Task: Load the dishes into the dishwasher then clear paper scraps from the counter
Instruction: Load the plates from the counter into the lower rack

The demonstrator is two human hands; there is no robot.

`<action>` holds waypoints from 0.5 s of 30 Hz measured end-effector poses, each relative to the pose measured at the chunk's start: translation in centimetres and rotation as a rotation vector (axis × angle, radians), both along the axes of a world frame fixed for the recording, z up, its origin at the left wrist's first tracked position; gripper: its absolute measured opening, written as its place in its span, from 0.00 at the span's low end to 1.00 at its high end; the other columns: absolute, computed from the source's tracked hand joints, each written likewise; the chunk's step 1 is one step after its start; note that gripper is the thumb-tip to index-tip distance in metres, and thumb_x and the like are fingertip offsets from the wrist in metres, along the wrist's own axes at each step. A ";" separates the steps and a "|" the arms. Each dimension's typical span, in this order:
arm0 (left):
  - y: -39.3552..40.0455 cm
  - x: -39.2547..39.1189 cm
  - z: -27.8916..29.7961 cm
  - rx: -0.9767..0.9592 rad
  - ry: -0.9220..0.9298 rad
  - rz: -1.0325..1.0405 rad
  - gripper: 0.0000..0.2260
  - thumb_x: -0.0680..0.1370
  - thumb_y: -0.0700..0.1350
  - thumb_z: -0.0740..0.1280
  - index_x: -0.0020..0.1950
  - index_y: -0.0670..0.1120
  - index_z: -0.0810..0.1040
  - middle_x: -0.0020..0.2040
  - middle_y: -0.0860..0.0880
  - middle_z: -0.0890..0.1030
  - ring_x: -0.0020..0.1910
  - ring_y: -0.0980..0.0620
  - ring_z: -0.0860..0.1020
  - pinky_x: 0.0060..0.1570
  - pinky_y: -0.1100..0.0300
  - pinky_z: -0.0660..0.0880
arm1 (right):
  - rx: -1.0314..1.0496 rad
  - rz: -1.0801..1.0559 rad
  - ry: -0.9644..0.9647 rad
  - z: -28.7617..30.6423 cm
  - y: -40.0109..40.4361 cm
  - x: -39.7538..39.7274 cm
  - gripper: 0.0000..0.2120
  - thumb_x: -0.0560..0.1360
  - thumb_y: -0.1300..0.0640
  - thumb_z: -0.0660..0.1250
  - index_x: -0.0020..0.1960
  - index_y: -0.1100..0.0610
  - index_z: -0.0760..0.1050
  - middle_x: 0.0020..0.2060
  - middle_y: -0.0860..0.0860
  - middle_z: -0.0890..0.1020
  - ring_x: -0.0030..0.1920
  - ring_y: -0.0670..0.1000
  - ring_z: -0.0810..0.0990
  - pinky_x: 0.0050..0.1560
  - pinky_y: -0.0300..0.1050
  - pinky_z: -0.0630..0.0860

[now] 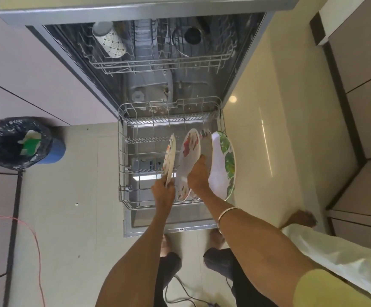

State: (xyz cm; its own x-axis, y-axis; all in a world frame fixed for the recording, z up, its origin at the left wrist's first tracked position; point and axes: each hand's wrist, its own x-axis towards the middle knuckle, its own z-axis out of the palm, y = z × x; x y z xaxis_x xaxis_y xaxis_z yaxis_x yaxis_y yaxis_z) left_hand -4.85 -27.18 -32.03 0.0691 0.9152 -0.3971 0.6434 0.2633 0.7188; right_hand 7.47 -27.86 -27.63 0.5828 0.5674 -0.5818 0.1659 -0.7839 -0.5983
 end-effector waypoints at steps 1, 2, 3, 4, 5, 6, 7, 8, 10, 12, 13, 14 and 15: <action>0.2 0.1 -0.2 -0.001 -0.002 0.005 0.11 0.77 0.41 0.68 0.53 0.35 0.82 0.42 0.37 0.83 0.31 0.50 0.76 0.35 0.58 0.80 | 0.009 0.003 -0.001 -0.4 0.1 -0.2 0.22 0.77 0.67 0.58 0.70 0.62 0.59 0.59 0.64 0.74 0.58 0.64 0.76 0.58 0.58 0.74; 0.6 0.3 -0.2 -0.003 -0.008 0.012 0.10 0.77 0.40 0.68 0.53 0.35 0.82 0.42 0.38 0.83 0.32 0.49 0.77 0.37 0.57 0.81 | 0.005 0.003 0.005 -0.7 0.2 -0.2 0.21 0.78 0.67 0.58 0.70 0.62 0.59 0.59 0.64 0.74 0.57 0.64 0.76 0.57 0.58 0.75; 1.0 0.4 -0.4 -0.005 -0.012 0.022 0.09 0.77 0.38 0.68 0.53 0.36 0.82 0.42 0.40 0.83 0.34 0.48 0.78 0.39 0.55 0.81 | 0.008 -0.003 0.014 -1.2 0.5 -0.4 0.21 0.78 0.66 0.58 0.70 0.61 0.59 0.59 0.64 0.75 0.57 0.64 0.76 0.57 0.58 0.75; 1.4 0.4 -0.5 -0.002 -0.017 0.035 0.08 0.77 0.37 0.68 0.53 0.36 0.82 0.41 0.41 0.82 0.35 0.46 0.79 0.41 0.52 0.82 | -0.001 0.001 0.020 -1.4 0.7 -0.8 0.21 0.79 0.65 0.58 0.70 0.61 0.58 0.59 0.64 0.75 0.57 0.64 0.76 0.57 0.58 0.75; 1.7 0.4 -0.6 0.002 -0.018 0.045 0.06 0.77 0.36 0.68 0.52 0.36 0.81 0.41 0.43 0.82 0.37 0.45 0.79 0.43 0.50 0.82 | 0.014 -0.005 0.020 -1.8 1.0 -1.1 0.22 0.80 0.64 0.58 0.71 0.60 0.58 0.60 0.64 0.75 0.58 0.63 0.76 0.59 0.59 0.75; 1.9 0.4 -0.6 0.003 -0.013 0.044 0.06 0.77 0.35 0.68 0.53 0.36 0.81 0.41 0.45 0.81 0.38 0.44 0.80 0.44 0.48 0.82 | 0.025 -0.008 0.003 -1.9 1.2 -1.5 0.22 0.81 0.61 0.58 0.73 0.59 0.57 0.62 0.63 0.74 0.60 0.62 0.76 0.61 0.59 0.75; 1.9 0.5 -0.5 0.003 0.003 0.028 0.07 0.77 0.35 0.68 0.54 0.35 0.80 0.43 0.45 0.81 0.40 0.44 0.80 0.45 0.47 0.82 | 0.053 -0.032 -0.007 -2.4 1.4 -1.8 0.22 0.83 0.57 0.58 0.74 0.57 0.56 0.65 0.61 0.74 0.63 0.61 0.75 0.64 0.58 0.74; 1.8 0.7 -0.5 -0.003 0.021 0.003 0.09 0.78 0.36 0.67 0.57 0.35 0.79 0.45 0.43 0.81 0.41 0.44 0.81 0.46 0.46 0.82 | 0.062 -0.043 -0.009 -2.4 1.4 -2.0 0.23 0.83 0.54 0.57 0.75 0.57 0.56 0.66 0.59 0.73 0.65 0.60 0.74 0.66 0.57 0.73; 1.1 0.9 -0.7 -0.036 0.070 -0.027 0.12 0.78 0.36 0.67 0.61 0.34 0.78 0.50 0.39 0.83 0.46 0.41 0.82 0.50 0.45 0.81 | 0.065 -0.020 -0.015 -2.6 1.1 -2.0 0.23 0.83 0.52 0.57 0.75 0.56 0.56 0.66 0.58 0.74 0.65 0.59 0.75 0.66 0.57 0.73; 0.6 0.7 -0.8 -0.114 0.117 0.015 0.14 0.78 0.35 0.67 0.63 0.34 0.77 0.53 0.38 0.82 0.50 0.39 0.82 0.52 0.48 0.80 | 0.030 -0.004 -0.011 -2.4 0.6 -1.7 0.22 0.83 0.56 0.58 0.74 0.55 0.56 0.63 0.58 0.75 0.62 0.59 0.76 0.63 0.55 0.75; 0.4 0.4 -0.8 -0.145 0.126 0.051 0.15 0.77 0.35 0.68 0.63 0.34 0.76 0.53 0.38 0.82 0.51 0.39 0.82 0.51 0.50 0.80 | 0.020 -0.014 0.016 -2.4 0.4 -1.6 0.21 0.83 0.56 0.58 0.74 0.54 0.57 0.63 0.57 0.75 0.62 0.59 0.76 0.63 0.55 0.75; 0.3 0.2 -0.5 -0.150 0.128 0.079 0.15 0.77 0.35 0.68 0.63 0.34 0.76 0.52 0.38 0.82 0.50 0.39 0.82 0.51 0.50 0.80 | -0.004 -0.007 0.036 -2.2 0.2 -1.5 0.22 0.82 0.57 0.59 0.73 0.54 0.57 0.63 0.57 0.75 0.62 0.59 0.76 0.63 0.55 0.75; 0.2 0.0 -0.4 -0.131 0.132 0.085 0.15 0.76 0.35 0.69 0.62 0.34 0.77 0.51 0.38 0.82 0.50 0.40 0.82 0.50 0.50 0.79 | -0.023 0.009 0.043 -2.2 0.2 -1.4 0.23 0.80 0.58 0.62 0.72 0.56 0.58 0.62 0.58 0.75 0.61 0.59 0.76 0.62 0.57 0.76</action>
State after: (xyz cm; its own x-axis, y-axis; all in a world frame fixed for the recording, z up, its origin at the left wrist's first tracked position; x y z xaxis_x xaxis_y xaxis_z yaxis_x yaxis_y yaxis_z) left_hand -4.83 -26.94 -32.43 -0.0668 0.8552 -0.5141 0.7012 0.4067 0.5856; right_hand 6.11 -27.68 -29.80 0.5519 0.5592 -0.6186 0.1482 -0.7958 -0.5872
